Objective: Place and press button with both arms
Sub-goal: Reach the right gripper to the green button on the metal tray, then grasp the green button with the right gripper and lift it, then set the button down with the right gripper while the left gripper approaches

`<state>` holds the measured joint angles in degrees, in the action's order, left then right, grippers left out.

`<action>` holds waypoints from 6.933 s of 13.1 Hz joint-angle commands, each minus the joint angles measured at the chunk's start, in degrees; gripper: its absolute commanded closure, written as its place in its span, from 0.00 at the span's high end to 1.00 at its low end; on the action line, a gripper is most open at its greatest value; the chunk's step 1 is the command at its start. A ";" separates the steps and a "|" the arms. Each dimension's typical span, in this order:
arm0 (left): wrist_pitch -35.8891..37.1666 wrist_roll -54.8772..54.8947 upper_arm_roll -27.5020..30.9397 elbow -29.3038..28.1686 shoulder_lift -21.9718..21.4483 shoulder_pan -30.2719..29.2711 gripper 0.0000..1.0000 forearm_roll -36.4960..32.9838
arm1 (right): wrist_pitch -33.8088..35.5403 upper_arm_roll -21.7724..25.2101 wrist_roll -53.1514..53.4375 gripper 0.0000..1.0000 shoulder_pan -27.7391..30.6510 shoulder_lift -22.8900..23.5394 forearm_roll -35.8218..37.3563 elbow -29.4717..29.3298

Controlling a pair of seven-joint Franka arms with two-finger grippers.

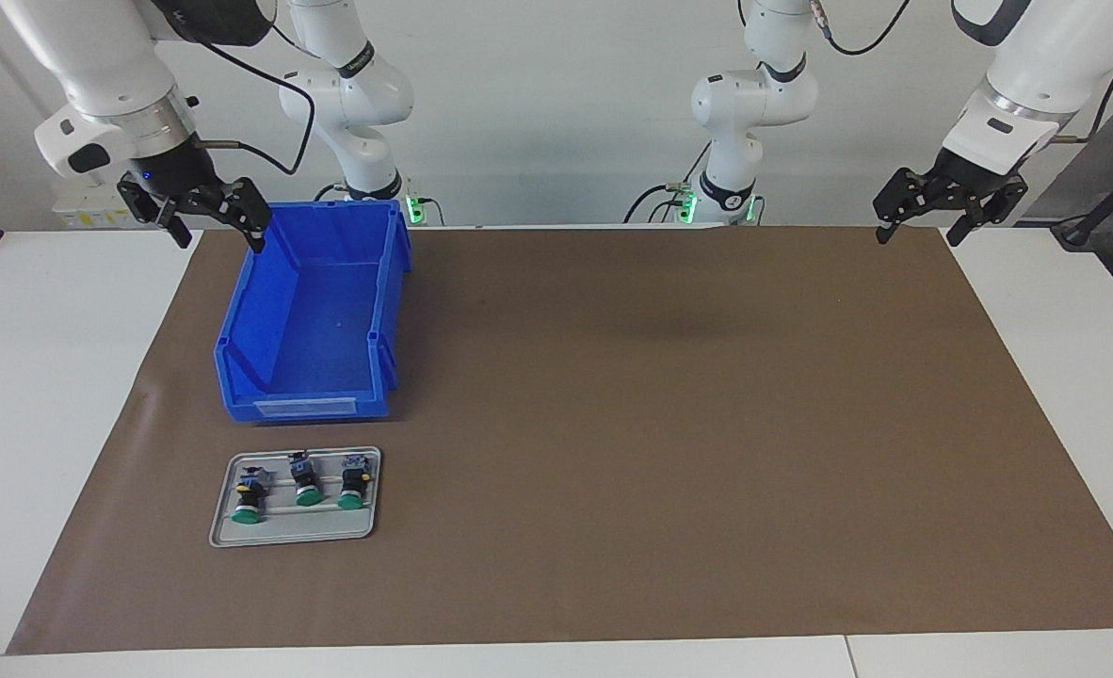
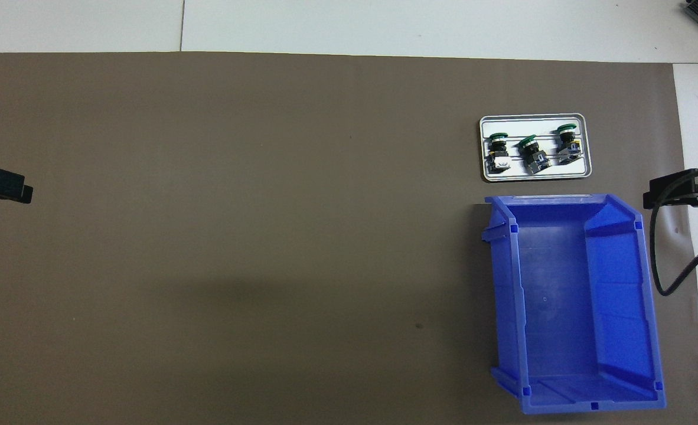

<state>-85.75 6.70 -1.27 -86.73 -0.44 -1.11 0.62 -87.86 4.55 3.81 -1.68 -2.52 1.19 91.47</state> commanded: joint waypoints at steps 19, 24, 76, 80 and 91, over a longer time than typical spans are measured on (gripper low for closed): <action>0.14 0.16 -0.22 -1.52 -1.32 -0.39 1.00 -0.97 | -29.79 -1.03 -7.04 1.00 0.45 19.11 -2.67 1.61; 0.14 0.16 -0.31 -1.52 -1.32 -0.39 1.00 -0.97 | -40.62 -1.29 -15.31 1.00 0.01 26.43 -4.53 3.79; 0.14 0.16 -0.22 -1.52 -1.32 -0.39 1.00 -0.97 | -36.94 -1.64 139.20 0.00 -46.84 36.10 7.94 -5.34; 0.14 0.16 -0.22 -1.52 -1.32 -0.39 1.00 -0.97 | -42.21 -1.64 138.22 0.07 -46.75 35.92 7.77 -1.65; -4.22 2.25 -1.01 -3.53 -1.84 0.84 1.00 -0.97 | -44.23 -1.47 123.05 1.00 -45.18 33.65 8.30 -1.99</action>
<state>-86.29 7.05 -2.28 -86.87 -0.45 -0.96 0.62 -131.09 3.21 132.33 -48.24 33.79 8.32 88.53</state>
